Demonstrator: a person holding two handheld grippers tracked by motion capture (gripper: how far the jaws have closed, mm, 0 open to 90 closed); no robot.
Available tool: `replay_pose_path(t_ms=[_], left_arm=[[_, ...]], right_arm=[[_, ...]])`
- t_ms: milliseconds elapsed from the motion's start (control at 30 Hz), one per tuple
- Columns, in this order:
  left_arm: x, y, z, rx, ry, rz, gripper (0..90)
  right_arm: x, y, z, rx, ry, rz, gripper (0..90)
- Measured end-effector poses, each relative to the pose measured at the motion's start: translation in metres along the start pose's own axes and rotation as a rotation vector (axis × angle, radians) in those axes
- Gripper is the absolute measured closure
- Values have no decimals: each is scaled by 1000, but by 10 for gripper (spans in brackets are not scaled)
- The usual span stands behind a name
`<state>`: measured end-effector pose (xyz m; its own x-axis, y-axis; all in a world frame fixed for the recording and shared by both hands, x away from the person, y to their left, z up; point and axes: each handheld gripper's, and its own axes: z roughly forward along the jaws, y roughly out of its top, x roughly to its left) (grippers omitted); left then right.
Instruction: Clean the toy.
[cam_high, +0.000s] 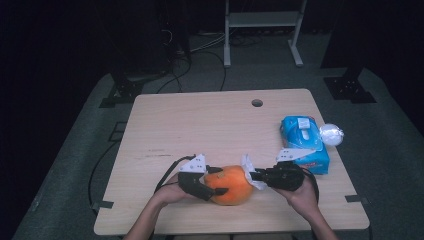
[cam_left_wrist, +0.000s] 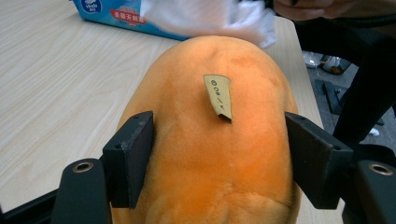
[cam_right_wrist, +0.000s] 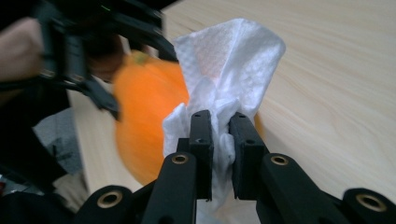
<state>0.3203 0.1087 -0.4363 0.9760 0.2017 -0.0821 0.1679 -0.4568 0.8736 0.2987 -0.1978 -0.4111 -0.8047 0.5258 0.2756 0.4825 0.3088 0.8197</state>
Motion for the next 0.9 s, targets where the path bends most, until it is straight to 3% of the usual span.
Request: replay_pose_path(t_ms=[67,133,200,267,333,400,467,567,667,800,900], left_arm=[[1,-1,-1,0,-1,0,288],[2,-1,-1,-5,3,-12,287],[3,-2,-1,-9,3,-20,287],[4,-2,-1,-8,7,-21,287],[2,-2,1,-13,9,-24,287],[1,-1,2,-8,10,-15,287],[2,-1,0,-6,7,-14,284],[2,-1,1,-10,13,-26,282],[-4,3,6,2,18,-5,272],[-16,10,15,29,18,54,254],[-16,10,13,29,15,52,250]], right_arm=[[3,-1,5,32,-22,-27,799],[-2,-5,9,50,-20,-3,799],[-7,-8,8,70,-49,7,799],[-8,-8,5,57,-50,19,799],[-3,-3,4,31,-41,2,798],[4,2,4,-1,-4,-11,796],[9,4,7,17,-16,-44,796],[3,-1,7,38,-21,-24,797],[1,0,4,35,-48,-19,798],[16,10,6,-4,-16,-66,797],[19,9,10,17,-22,-84,798]])
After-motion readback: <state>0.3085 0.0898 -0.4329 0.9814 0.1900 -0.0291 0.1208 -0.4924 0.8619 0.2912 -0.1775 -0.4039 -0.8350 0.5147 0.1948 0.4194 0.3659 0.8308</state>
